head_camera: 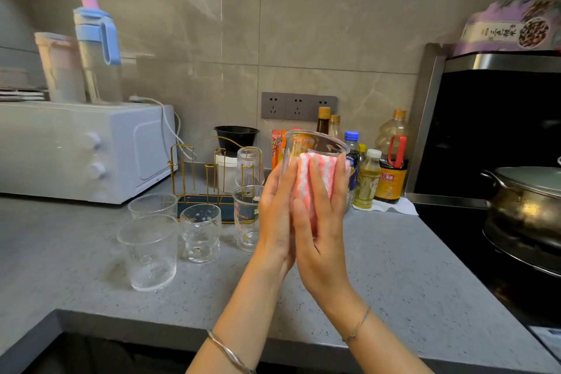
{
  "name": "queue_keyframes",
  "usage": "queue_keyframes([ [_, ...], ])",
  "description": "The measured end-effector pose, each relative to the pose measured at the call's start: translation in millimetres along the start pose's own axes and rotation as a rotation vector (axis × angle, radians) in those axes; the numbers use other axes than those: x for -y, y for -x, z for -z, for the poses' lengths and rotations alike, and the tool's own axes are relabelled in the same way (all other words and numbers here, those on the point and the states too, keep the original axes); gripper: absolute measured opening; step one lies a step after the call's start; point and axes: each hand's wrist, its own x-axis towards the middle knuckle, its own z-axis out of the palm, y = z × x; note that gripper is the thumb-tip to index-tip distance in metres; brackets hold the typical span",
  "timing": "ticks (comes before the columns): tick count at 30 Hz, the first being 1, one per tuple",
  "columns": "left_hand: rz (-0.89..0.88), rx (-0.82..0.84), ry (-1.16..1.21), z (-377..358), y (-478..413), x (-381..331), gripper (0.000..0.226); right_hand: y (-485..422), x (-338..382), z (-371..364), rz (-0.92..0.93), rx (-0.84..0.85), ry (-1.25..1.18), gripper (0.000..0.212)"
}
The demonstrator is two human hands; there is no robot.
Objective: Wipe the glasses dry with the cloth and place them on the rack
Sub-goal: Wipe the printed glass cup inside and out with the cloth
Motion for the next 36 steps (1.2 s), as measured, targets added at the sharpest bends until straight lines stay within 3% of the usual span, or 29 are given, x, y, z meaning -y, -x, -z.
queue_keyframes([
  [3, 0.076, 0.012, 0.080, 1, 0, 1, 0.083, -7, -1, 3, 0.033, 0.022, 0.033, 0.048],
  [7, 0.070, 0.068, 0.076, 0, 5, 0, 0.059, -31, -1, 13, 0.033, 0.056, 0.007, 0.047],
  [11, 0.087, 0.070, 0.106, -2, 9, -5, 0.053, -37, 0, 17, 0.027, 0.087, -0.035, 0.047],
  [18, 0.202, 0.135, 0.229, -1, 5, -14, 0.069, -4, -6, 6, 0.069, 0.151, 0.005, 0.044],
  [25, 0.139, 0.111, 0.179, -6, 12, -10, 0.050, -46, 6, 19, 0.039, 0.065, 0.018, 0.044],
  [29, 0.117, 0.090, 0.314, -7, 10, -7, 0.048, -42, 6, 17, 0.014, 0.077, -0.083, 0.047],
  [32, 0.138, 0.074, 0.372, -3, 6, -5, 0.055, -27, 5, 10, 0.010, 0.067, -0.098, 0.045],
  [36, 0.179, 0.088, 0.247, 1, 6, -6, 0.068, -14, 0, 8, 0.050, 0.071, -0.027, 0.046],
])
